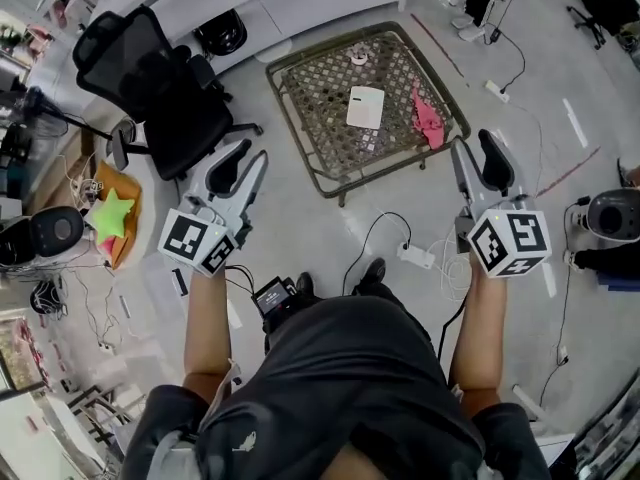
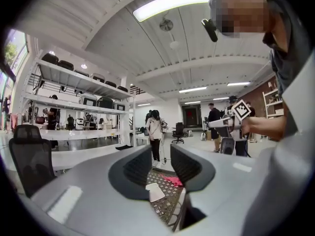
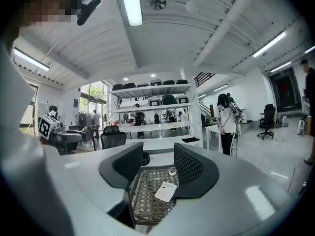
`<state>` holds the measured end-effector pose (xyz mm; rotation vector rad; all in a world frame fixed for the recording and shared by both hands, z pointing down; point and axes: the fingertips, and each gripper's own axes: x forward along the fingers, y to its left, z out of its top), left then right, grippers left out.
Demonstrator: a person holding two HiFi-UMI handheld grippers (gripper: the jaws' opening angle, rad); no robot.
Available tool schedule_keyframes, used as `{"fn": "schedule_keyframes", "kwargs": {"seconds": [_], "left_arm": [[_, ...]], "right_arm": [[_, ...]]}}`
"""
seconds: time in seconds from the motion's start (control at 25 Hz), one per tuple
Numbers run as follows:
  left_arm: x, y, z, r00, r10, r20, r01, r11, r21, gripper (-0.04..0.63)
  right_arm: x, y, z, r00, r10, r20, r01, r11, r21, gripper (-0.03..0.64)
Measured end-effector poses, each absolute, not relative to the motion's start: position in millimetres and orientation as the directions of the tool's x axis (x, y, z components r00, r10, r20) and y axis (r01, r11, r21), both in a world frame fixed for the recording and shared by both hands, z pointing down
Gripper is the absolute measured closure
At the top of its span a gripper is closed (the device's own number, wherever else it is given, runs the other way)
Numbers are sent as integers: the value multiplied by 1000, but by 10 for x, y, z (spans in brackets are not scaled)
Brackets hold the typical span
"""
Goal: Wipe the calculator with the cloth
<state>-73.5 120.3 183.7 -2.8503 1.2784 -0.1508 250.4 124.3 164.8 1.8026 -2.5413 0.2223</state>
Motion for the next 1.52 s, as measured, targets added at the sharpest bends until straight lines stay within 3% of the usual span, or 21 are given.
{"fn": "schedule_keyframes", "kwargs": {"seconds": [0.64,1.16,1.52], "left_arm": [[-156,1082,1687,621,-774,125,-764,-633,-122,425],[114,397,1879,751,-653,93,-650,-757,-67,425],[-365,-440,1914,815,-577,47,-575,-817,-44,425]], "right_arm": [[3139,958,1823,-374,-926,62,-916,357,-183,437],[3322,884,1907,-216,-970,111,-970,200,-141,437],[2800,473,1855,-103,-982,161,-993,91,-82,437]]}}
